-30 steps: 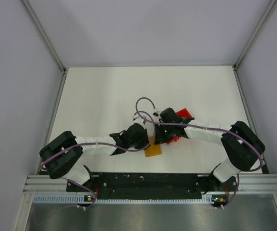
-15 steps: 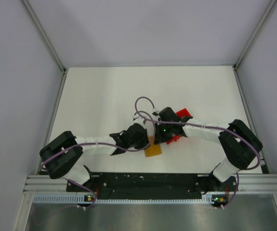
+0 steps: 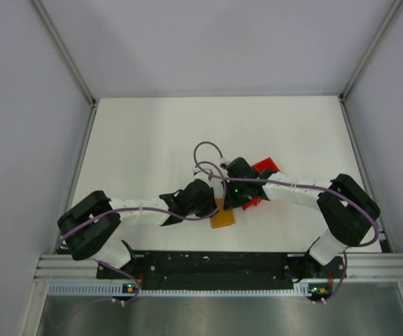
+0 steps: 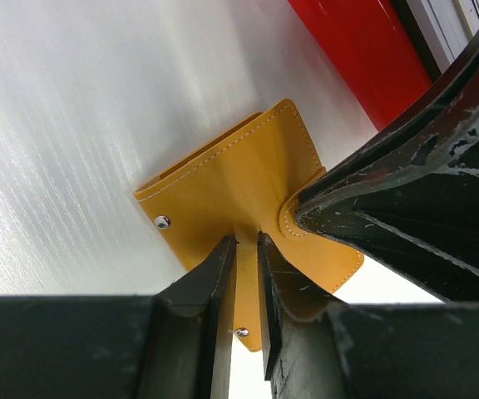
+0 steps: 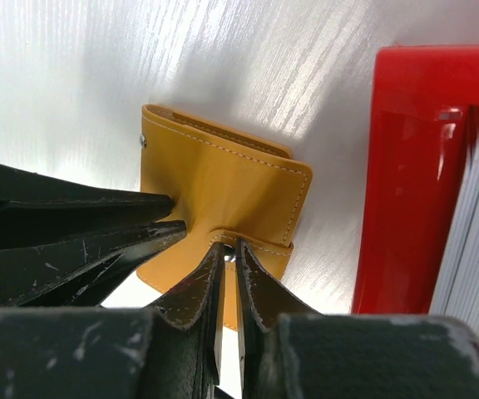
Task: Put the credit cards into the card holder
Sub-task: Close the card holder at the center of the board, then reset both arms
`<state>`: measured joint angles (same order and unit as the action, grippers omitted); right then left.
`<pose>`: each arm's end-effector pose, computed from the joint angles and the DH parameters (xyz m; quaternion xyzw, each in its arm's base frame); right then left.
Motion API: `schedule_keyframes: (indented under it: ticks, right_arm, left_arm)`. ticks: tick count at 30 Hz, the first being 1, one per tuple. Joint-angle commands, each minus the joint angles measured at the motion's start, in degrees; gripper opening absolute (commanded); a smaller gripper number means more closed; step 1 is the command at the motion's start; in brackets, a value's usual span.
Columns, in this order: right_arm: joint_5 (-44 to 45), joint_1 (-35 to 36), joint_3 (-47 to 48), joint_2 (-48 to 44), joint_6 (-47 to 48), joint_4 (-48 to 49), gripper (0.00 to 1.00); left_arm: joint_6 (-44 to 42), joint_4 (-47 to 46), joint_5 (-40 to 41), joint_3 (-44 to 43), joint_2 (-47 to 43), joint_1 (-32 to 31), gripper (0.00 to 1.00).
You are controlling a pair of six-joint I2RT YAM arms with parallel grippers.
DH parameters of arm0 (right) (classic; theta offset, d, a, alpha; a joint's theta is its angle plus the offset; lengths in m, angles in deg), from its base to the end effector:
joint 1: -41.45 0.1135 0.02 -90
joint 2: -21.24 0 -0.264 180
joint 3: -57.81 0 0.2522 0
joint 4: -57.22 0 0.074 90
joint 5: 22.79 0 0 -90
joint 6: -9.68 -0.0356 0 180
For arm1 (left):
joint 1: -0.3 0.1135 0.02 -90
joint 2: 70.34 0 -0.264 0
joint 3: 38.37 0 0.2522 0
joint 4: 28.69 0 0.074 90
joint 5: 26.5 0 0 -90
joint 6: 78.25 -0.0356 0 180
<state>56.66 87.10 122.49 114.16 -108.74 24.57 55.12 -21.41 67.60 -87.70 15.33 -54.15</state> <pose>0.2111 0.2253 0.1626 -0.1672 0.9495 0.2218 0.1462 0.1663 -0.2284 0.1518 0.0747 0.9157 -0.2750 0.2834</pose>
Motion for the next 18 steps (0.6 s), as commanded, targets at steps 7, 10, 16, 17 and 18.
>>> schedule_keyframes:
  ticks: [7, 10, 16, 17, 18]
  right_arm:
    - [4.7, 2.3, -2.7, -2.0, -0.6, 5.0, 0.17]
    - [4.0, 1.2, -2.5, -8.5, -0.7, 6.5, 0.26]
    - [4.8, -2.5, -6.3, -16.3, -1.6, 6.7, 0.34]
    - [4.7, -3.1, -7.2, -16.6, -1.9, 6.6, 0.34]
    - [4.5, -3.6, -8.4, -16.8, -2.0, 6.6, 0.34]
  left_arm:
    - [0.7, 1.9, 1.9, 1.7, -0.3, -0.4, 0.28]
    - [0.2, 2.5, 3.3, 1.6, -3.1, -0.4, 0.37]
    - [-0.7, 6.1, 7.4, -0.1, -8.6, -0.4, 0.55]
    - [-0.8, 6.2, 8.1, -0.1, -9.4, -0.4, 0.58]
    - [-0.9, 6.3, 8.5, -0.2, -9.9, -0.4, 0.62]
